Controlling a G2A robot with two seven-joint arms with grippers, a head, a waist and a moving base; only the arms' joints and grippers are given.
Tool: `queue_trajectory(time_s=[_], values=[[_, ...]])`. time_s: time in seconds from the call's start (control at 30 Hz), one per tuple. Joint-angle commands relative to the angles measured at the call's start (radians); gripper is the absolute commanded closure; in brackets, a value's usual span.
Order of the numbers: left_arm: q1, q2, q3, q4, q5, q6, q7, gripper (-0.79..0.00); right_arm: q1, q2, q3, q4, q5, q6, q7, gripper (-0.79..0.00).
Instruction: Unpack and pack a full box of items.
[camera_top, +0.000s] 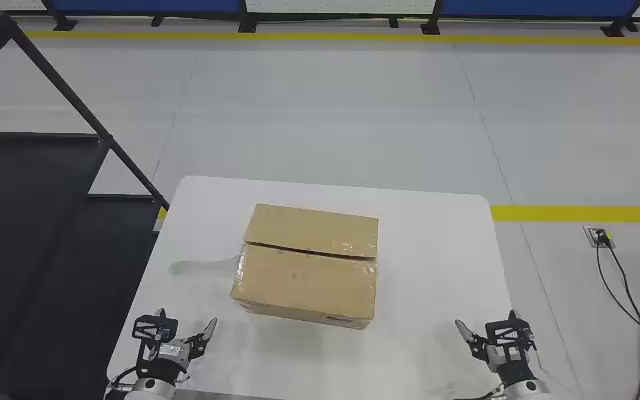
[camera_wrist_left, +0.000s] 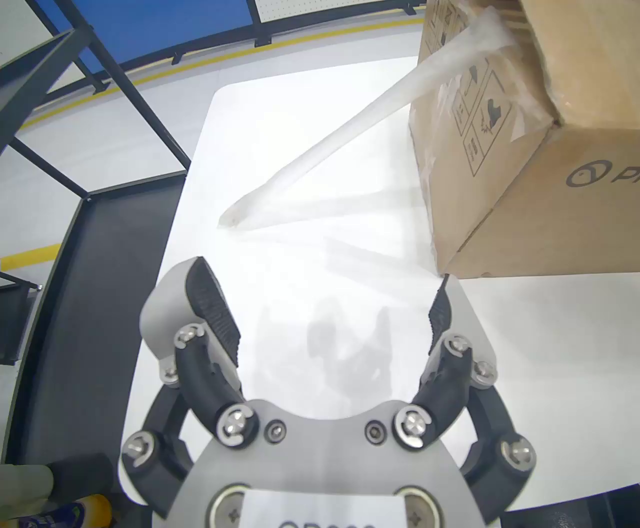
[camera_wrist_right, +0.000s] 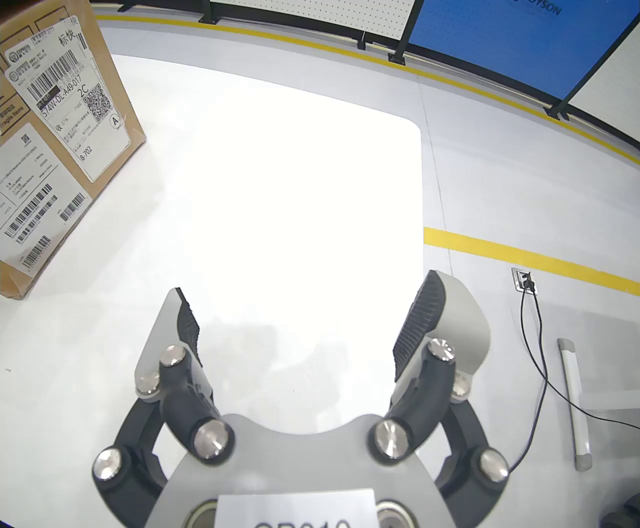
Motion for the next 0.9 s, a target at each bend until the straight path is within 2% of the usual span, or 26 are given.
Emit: queue_trajectory(time_s=[0.0, 0.37, 0.53, 0.73, 0.87], values=[[0.000, 0.000, 0.000, 0.000, 0.000, 0.000, 0.000, -0.784, 0.000, 0.000, 0.000, 0.000, 0.000, 0.000, 0.000, -0.784], [-0.001, 0.000, 0.001, -0.001, -0.007, -0.006, 0.000, -0.785, 0.000, 0.000, 0.000, 0.000, 0.000, 0.000, 0.000, -0.785], [-0.032, 0.000, -0.034, 0.021, -0.091, -0.067, 0.006, -0.785, -0.001, -0.001, -0.021, -0.055, 0.011, -0.069, 0.020, -0.785], [-0.071, 0.000, -0.098, 0.023, -0.245, -0.137, 0.037, -0.785, 0.007, 0.000, -0.038, -0.176, 0.097, -0.182, 0.110, -0.785], [-0.098, 0.001, -0.132, 0.018, -0.323, -0.186, 0.023, -0.785, 0.040, -0.002, -0.065, -0.245, 0.174, -0.220, 0.184, -0.785]])
